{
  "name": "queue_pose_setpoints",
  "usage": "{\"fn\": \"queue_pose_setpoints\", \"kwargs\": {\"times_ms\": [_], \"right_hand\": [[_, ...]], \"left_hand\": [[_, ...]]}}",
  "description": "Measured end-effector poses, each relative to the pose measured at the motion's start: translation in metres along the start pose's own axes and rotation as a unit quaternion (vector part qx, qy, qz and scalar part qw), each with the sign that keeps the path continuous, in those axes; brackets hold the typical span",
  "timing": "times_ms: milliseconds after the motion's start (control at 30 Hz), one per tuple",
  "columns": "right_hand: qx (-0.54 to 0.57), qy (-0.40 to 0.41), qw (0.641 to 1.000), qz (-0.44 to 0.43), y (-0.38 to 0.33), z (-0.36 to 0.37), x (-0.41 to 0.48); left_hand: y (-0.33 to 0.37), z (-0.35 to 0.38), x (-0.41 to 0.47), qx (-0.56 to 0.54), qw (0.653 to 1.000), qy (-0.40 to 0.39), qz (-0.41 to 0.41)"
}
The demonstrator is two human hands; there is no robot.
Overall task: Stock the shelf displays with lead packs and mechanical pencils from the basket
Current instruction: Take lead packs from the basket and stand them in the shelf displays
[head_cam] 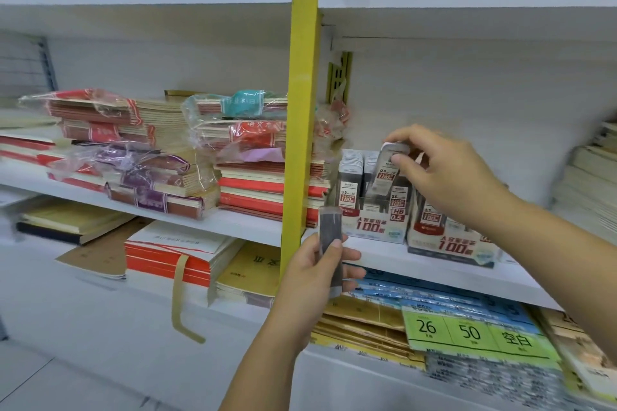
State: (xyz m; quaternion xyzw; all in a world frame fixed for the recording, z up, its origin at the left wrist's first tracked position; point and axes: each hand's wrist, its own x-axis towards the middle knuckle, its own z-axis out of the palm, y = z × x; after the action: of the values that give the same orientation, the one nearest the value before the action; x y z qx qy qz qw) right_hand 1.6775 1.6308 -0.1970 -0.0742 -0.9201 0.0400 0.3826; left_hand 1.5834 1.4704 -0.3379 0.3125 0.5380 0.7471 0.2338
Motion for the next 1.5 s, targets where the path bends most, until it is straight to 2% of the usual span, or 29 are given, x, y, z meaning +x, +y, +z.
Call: {"fn": "queue_pose_setpoints", "kwargs": {"times_ms": [167,333,467,567,667,767,900,967,1167,1333,1500], "right_hand": [[0.001,-0.054,0.997,0.053,0.005,0.015,0.013],[-0.147,-0.030,0.989,-0.007,0.008,0.026,0.014],[-0.152,0.014,0.988,-0.015,0.009,0.023,0.003],[-0.066,0.064,0.995,-0.037,0.000,0.014,-0.023],[0.099,0.017,0.995,0.017,-0.007,0.010,-0.058],[0.228,-0.060,0.966,0.101,-0.005,0.013,-0.083],[0.359,-0.069,0.918,0.153,0.005,0.010,-0.103],[0.403,-0.067,0.897,0.171,0.010,0.007,-0.114],[0.434,-0.052,0.871,0.222,0.028,0.007,-0.134],[0.450,-0.034,0.852,0.264,0.038,0.003,-0.145],[0.438,-0.053,0.853,0.279,0.037,0.003,-0.150]], "left_hand": [[0.000,-0.001,0.002,-0.001,1.000,0.001,0.002],[0.001,0.001,0.002,0.012,1.000,-0.008,0.007],[0.002,0.006,0.000,0.038,0.999,-0.016,0.020],[0.003,0.011,-0.003,0.052,0.998,-0.031,0.026],[0.002,0.020,-0.008,0.064,0.996,-0.052,0.029],[-0.001,0.033,-0.015,0.102,0.991,-0.084,0.021],[-0.008,0.046,-0.023,0.196,0.974,-0.110,0.013],[-0.007,0.050,-0.026,0.207,0.970,-0.127,0.018],[-0.012,0.055,-0.028,0.167,0.975,-0.143,-0.010],[-0.014,0.053,-0.023,0.065,0.994,-0.064,-0.059],[-0.014,0.052,-0.022,0.065,0.996,-0.037,-0.054]]}}
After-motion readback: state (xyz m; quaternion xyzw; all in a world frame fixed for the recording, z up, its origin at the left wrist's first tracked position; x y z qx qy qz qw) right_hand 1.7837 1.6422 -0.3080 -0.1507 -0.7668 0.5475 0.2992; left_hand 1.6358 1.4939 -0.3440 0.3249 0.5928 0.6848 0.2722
